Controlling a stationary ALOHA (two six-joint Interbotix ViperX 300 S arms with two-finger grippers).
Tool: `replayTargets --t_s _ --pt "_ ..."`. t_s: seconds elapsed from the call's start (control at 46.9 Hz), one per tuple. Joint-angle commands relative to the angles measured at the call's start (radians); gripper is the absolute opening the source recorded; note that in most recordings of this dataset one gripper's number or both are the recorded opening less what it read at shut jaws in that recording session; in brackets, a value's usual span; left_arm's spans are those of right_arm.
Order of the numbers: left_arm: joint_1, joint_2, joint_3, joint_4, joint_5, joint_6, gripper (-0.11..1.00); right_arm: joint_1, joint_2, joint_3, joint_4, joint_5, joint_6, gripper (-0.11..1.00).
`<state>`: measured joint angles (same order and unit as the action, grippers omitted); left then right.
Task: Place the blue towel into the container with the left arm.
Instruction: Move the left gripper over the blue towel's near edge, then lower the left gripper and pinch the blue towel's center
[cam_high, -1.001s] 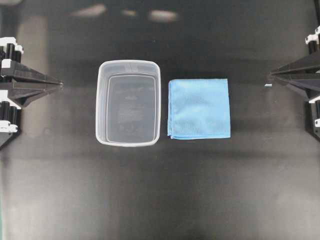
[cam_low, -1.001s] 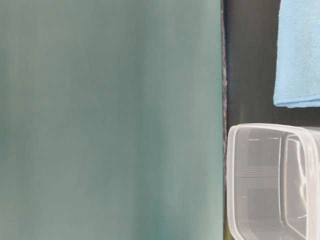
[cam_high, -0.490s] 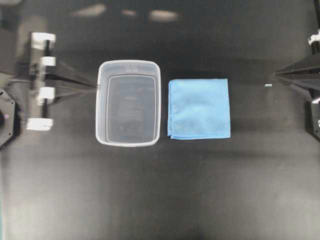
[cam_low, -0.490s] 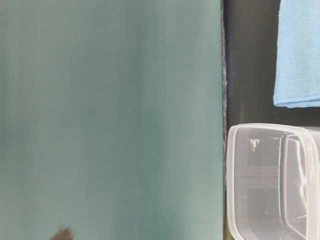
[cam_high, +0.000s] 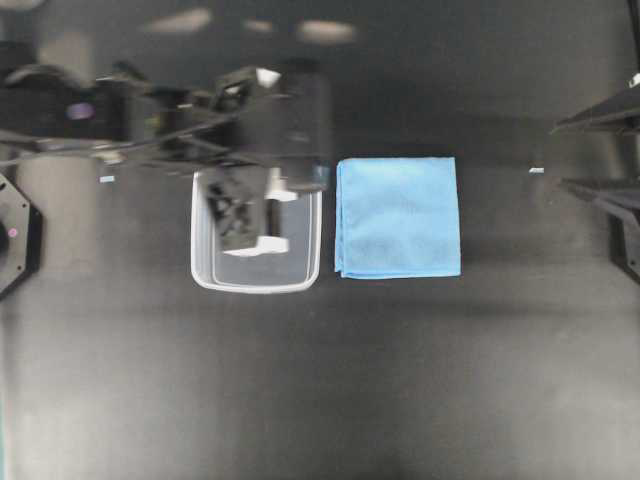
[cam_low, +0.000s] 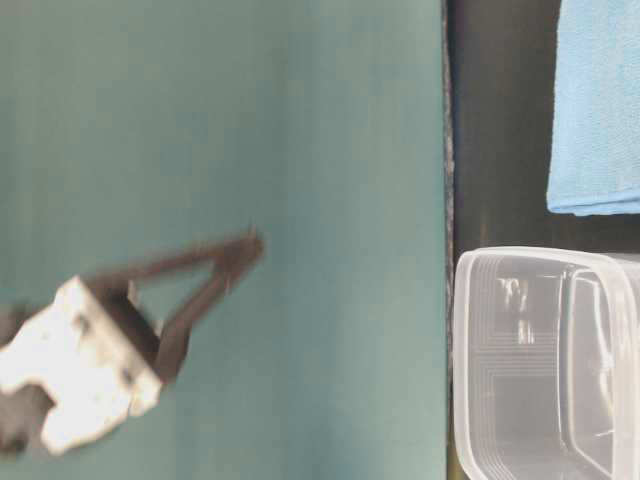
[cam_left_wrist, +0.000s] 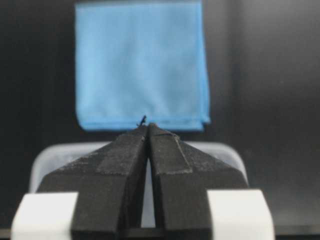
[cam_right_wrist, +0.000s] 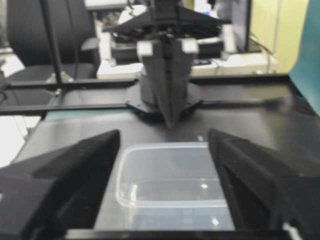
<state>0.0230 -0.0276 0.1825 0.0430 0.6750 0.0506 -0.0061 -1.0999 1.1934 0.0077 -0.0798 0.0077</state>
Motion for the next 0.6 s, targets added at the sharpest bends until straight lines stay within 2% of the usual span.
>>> replayTargets --t_s 0.0,0.085,0.213,0.298,0.362,0.575 --pt "0.008 0.069 -0.107 0.003 0.029 0.006 0.11 0.0 -0.014 -0.006 0.005 0.009 0.002 0.73" --pt "0.009 0.138 -0.17 0.003 0.04 0.009 0.31 -0.002 -0.038 -0.006 0.005 0.018 0.0 0.75" --pt "0.009 0.256 -0.262 0.003 0.06 0.009 0.7 -0.002 -0.075 0.0 0.005 0.02 -0.002 0.75" --pt "0.012 0.331 -0.316 0.003 0.084 0.009 0.87 0.0 -0.103 0.002 0.005 0.02 0.0 0.75" --pt "0.018 0.393 -0.353 0.003 0.101 0.011 0.91 0.0 -0.117 0.002 0.005 0.021 -0.002 0.75" --pt "0.025 0.546 -0.422 0.003 0.11 0.011 0.9 0.0 -0.132 0.002 0.005 0.02 0.0 0.75"
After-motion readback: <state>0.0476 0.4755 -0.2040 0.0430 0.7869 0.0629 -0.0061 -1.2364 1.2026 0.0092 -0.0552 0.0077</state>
